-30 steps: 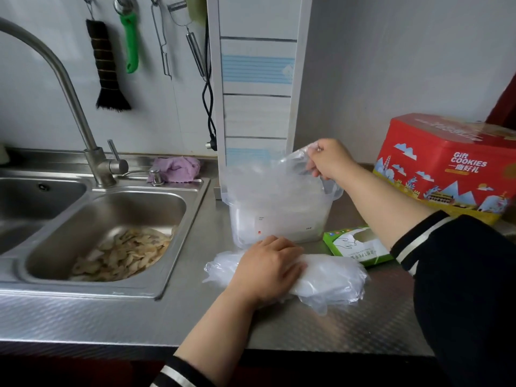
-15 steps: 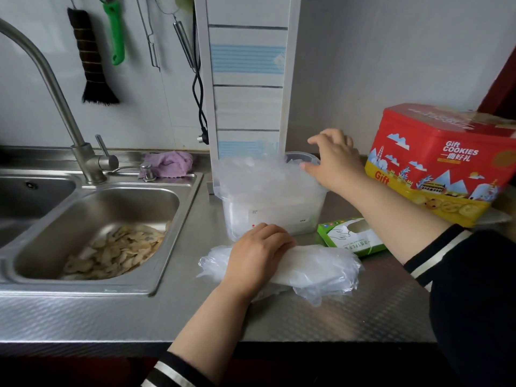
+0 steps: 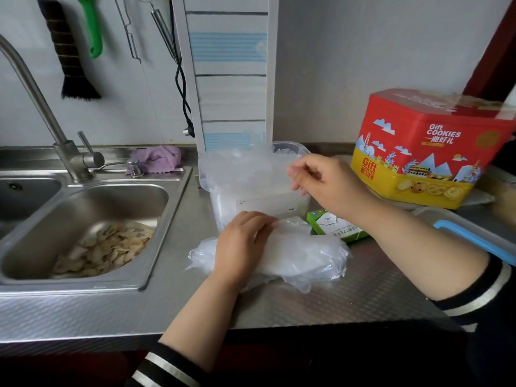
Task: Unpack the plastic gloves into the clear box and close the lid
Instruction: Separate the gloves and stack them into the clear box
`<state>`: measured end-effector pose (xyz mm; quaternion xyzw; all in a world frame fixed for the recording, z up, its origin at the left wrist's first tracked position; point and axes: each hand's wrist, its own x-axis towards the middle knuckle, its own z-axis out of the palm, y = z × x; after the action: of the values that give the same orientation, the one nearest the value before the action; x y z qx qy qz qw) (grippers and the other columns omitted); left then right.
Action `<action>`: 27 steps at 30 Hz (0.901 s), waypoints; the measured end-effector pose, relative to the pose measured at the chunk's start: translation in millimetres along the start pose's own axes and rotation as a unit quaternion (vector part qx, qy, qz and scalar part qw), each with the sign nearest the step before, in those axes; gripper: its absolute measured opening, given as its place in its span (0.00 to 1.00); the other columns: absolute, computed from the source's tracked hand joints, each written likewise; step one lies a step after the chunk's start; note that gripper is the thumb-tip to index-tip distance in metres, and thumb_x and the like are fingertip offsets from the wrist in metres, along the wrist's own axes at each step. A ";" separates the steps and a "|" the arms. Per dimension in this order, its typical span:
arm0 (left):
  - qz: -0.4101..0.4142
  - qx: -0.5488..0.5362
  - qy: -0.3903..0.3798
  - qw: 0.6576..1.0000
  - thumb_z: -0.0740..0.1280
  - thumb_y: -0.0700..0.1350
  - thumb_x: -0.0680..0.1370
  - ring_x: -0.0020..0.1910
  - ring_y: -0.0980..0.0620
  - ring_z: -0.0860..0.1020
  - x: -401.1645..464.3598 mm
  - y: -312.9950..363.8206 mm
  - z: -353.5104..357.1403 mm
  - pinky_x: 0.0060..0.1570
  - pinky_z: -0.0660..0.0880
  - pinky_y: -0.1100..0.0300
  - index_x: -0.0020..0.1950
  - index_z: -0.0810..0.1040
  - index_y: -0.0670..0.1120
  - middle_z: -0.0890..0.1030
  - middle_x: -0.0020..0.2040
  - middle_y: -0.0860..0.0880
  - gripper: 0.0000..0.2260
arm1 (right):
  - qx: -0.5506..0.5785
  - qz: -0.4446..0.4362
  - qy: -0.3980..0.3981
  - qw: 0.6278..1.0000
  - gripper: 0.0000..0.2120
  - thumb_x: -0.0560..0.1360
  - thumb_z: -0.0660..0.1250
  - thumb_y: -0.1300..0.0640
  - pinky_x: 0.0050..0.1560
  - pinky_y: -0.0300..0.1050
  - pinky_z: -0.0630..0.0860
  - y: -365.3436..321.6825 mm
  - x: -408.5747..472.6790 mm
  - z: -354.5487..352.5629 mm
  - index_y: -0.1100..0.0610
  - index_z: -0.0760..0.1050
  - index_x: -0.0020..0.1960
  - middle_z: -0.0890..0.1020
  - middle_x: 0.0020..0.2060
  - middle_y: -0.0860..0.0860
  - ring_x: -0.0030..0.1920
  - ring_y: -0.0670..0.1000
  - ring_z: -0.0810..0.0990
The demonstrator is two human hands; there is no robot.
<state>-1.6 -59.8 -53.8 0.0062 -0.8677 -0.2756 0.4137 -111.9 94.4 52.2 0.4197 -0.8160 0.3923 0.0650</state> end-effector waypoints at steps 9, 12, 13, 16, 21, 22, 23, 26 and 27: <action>-0.045 -0.056 0.168 0.983 0.65 0.44 0.79 0.46 0.55 0.78 1.8 7.6 -8.6 0.51 0.71 0.70 0.47 0.83 0.41 0.83 0.45 0.50 0.09 | 0.111 0.205 -0.142 0.962 0.34 0.78 0.49 0.34 0.36 0.42 0.74 -24.4 0.3 -10.0 0.59 0.82 0.39 0.85 0.34 0.52 0.33 0.48 0.78; -0.035 -0.043 0.189 0.980 0.65 0.43 0.78 0.46 0.54 0.78 1.7 6.6 -9.0 0.52 0.70 0.70 0.48 0.83 0.40 0.83 0.45 0.50 0.09 | 0.141 0.226 -0.229 0.936 0.40 0.75 0.44 0.30 0.38 0.40 0.73 -31.2 -0.6 -8.4 0.59 0.83 0.41 0.85 0.37 0.53 0.36 0.48 0.77; -0.028 -0.038 0.191 0.980 0.65 0.43 0.79 0.46 0.53 0.78 1.8 6.1 -9.0 0.52 0.71 0.69 0.48 0.83 0.40 0.83 0.45 0.50 0.09 | 0.152 0.234 -0.262 0.924 0.43 0.72 0.43 0.28 0.39 0.40 0.73 -33.8 -0.7 -6.6 0.60 0.83 0.43 0.85 0.38 0.54 0.37 0.48 0.77; 0.020 -0.005 0.189 0.982 0.66 0.42 0.79 0.45 0.52 0.78 1.2 5.0 -8.7 0.49 0.73 0.64 0.49 0.84 0.41 0.83 0.46 0.49 0.07 | 0.180 0.257 -0.317 0.895 0.46 0.63 0.45 0.24 0.45 0.43 0.77 -41.9 0.5 0.7 0.61 0.82 0.48 0.85 0.43 0.55 0.41 0.50 0.80; 0.049 0.065 0.219 0.972 0.68 0.47 0.79 0.39 0.48 0.77 2.7 3.5 -9.3 0.40 0.73 0.57 0.44 0.83 0.44 0.83 0.42 0.50 0.08 | 0.267 0.253 -0.336 0.867 0.38 0.64 0.62 0.34 0.60 0.51 0.77 -45.2 -0.2 5.9 0.61 0.75 0.63 0.82 0.57 0.56 0.58 0.53 0.80; 0.047 0.074 0.229 0.970 0.68 0.47 0.79 0.38 0.48 0.76 2.8 3.2 -10.0 0.39 0.72 0.56 0.43 0.82 0.45 0.82 0.41 0.50 0.08 | 0.275 0.248 -0.320 0.872 0.33 0.66 0.65 0.37 0.60 0.51 0.76 -46.7 -1.1 10.9 0.60 0.76 0.61 0.83 0.55 0.54 0.57 0.52 0.81; 0.045 0.076 0.235 0.968 0.69 0.47 0.78 0.38 0.48 0.75 2.6 3.4 -10.3 0.37 0.72 0.56 0.42 0.80 0.45 0.81 0.41 0.50 0.07 | 0.273 0.243 -0.286 0.886 0.26 0.69 0.69 0.42 0.59 0.49 0.76 -47.7 -1.9 17.9 0.60 0.78 0.58 0.84 0.52 0.52 0.54 0.50 0.82; 0.037 0.046 0.234 0.970 0.71 0.43 0.76 0.40 0.50 0.73 0.9 3.6 -9.3 0.38 0.72 0.55 0.43 0.78 0.43 0.78 0.42 0.48 0.04 | 0.222 0.194 -0.151 0.944 0.10 0.78 0.67 0.56 0.50 0.43 0.75 -52.6 -0.2 34.9 0.63 0.80 0.52 0.85 0.43 0.51 0.42 0.46 0.84; 0.036 0.029 0.234 0.971 0.70 0.43 0.76 0.42 0.50 0.73 -0.2 3.4 -9.1 0.39 0.73 0.56 0.45 0.78 0.42 0.78 0.43 0.47 0.05 | 0.206 0.168 -0.128 0.955 0.09 0.79 0.64 0.58 0.49 0.43 0.76 -54.4 3.5 35.6 0.63 0.80 0.50 0.85 0.43 0.51 0.40 0.46 0.83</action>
<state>5.8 -61.2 -47.7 0.0514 -0.7541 -0.2263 0.6144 -66.2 49.0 61.3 0.3271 -0.7777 0.5004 -0.1946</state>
